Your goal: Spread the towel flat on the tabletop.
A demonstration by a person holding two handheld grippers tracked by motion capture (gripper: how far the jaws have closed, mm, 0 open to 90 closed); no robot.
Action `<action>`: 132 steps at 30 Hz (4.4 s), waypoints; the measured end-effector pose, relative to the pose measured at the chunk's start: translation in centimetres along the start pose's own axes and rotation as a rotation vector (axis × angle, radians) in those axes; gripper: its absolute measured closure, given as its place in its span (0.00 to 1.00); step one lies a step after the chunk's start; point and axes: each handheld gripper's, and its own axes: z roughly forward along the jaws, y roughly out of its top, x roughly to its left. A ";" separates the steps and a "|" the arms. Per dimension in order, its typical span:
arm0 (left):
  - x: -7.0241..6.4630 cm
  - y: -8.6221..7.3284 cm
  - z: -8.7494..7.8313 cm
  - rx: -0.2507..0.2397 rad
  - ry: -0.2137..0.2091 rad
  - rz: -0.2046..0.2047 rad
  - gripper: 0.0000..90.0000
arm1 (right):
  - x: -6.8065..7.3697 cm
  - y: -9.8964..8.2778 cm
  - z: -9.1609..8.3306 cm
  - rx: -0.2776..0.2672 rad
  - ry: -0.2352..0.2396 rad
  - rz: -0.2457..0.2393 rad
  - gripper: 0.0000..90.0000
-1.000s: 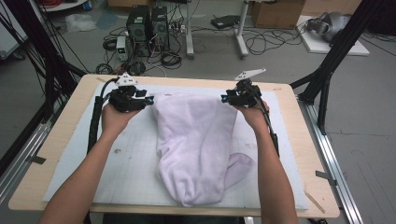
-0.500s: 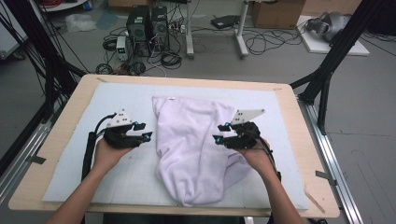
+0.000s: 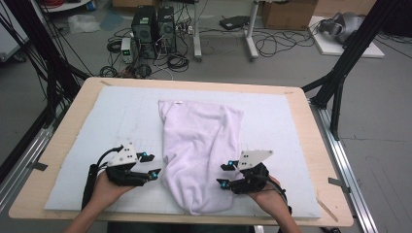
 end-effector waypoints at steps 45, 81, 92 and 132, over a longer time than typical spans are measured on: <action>7.0 5.8 5.0 0.048 0.138 -0.098 0.91 | -10.8 3.6 1.0 0.060 -0.173 0.123 0.89; 3.6 2.1 8.1 0.169 0.104 -0.042 0.86 | -2.3 0.8 4.6 0.184 -0.070 -0.087 0.79; 4.4 3.2 4.3 0.096 0.118 -0.045 0.98 | -3.0 2.9 1.0 0.055 -0.068 -0.048 0.88; 2.9 2.6 1.7 0.039 0.037 -0.036 0.71 | -5.2 0.2 -3.8 0.045 -0.142 0.053 0.66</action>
